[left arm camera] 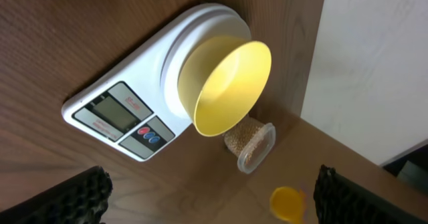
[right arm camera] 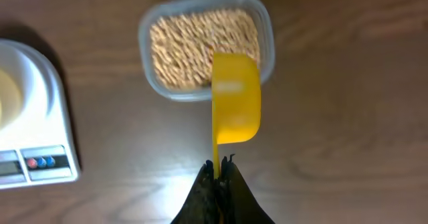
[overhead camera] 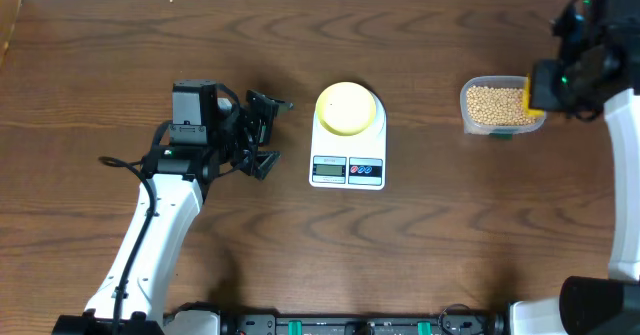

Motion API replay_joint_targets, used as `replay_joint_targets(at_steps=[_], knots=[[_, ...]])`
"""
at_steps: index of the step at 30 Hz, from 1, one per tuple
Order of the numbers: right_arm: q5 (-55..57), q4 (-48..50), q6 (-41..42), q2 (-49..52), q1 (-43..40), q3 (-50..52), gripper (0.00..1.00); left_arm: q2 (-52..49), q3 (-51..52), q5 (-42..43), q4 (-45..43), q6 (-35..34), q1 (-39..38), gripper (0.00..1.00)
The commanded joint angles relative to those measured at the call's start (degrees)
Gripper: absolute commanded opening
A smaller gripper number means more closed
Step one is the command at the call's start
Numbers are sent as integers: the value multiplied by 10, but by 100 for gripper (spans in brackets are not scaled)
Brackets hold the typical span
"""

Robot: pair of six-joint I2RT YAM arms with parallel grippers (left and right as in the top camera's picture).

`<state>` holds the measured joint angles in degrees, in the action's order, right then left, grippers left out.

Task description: Scoop item into bowl and weigh 50g on scale

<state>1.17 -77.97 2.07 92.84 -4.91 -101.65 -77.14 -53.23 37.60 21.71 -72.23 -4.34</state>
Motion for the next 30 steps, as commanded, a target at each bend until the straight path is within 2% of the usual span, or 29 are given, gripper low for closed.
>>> replay_joint_targets(at_steps=[1, 5, 12, 21, 27, 30], knots=[[10, 3, -24, 1, -4, 33, 1, 0, -2, 3, 1, -1, 0, 98], [49, 49, -24, 1, -4, 85, 1, 0, -2, 3, 1, -1, 0, 98], [52, 139, -60, 1, -4, 159, 1, 0, -2, 3, 1, -1, 0, 98], [54, 187, -60, 1, -4, 208, 1, 0, -2, 3, 0, -3, 0, 98], [54, 182, -65, 1, -5, 212, 1, 0, -2, -38, -3, -2, 1, 98], [54, 180, -69, 1, -5, 212, 1, 0, -2, -39, 24, 29, 1, 98]])
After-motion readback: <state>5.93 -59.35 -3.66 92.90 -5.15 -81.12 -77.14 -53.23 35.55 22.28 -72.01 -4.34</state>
